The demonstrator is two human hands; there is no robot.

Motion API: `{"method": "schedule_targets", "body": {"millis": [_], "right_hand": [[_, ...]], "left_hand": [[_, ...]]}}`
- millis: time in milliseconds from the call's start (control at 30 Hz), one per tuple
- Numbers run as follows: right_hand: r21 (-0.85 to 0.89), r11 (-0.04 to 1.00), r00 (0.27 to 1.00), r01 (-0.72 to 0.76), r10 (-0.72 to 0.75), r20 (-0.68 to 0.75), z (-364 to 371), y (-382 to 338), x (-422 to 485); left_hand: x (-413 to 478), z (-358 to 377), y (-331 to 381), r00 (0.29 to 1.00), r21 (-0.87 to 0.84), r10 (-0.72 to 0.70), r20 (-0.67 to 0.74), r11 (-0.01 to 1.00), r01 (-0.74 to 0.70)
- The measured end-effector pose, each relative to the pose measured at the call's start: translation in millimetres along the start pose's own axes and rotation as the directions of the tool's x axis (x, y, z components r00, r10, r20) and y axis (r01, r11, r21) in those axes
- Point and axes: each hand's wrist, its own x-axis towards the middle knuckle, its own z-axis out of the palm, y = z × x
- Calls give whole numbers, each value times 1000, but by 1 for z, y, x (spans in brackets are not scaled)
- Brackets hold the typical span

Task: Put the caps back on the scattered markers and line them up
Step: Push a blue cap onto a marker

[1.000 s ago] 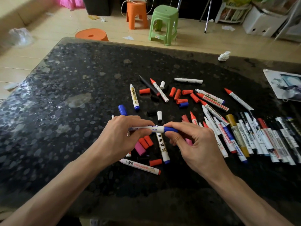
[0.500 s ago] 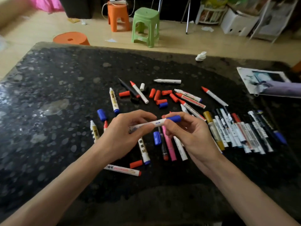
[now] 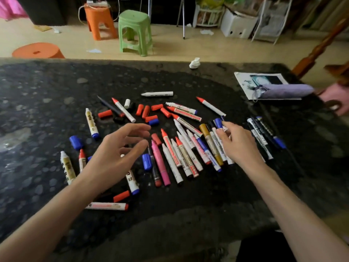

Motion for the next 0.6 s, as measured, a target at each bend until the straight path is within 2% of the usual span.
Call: {"method": "schedule_targets", "body": {"millis": [267, 433, 600], "right_hand": [[-254, 967, 997, -6, -12, -70, 5, -8, 9], [-123, 989, 997, 82, -82, 2, 22, -26, 17], [-52, 999, 995, 13, -8, 103, 18, -45, 22]], "left_hand": [[-1, -19, 0, 991, 24, -47, -128, 998, 50], [-6, -32, 3, 981, 9, -77, -178, 997, 80], [-11, -44, 1, 976, 8, -106, -190, 994, 110]]}}
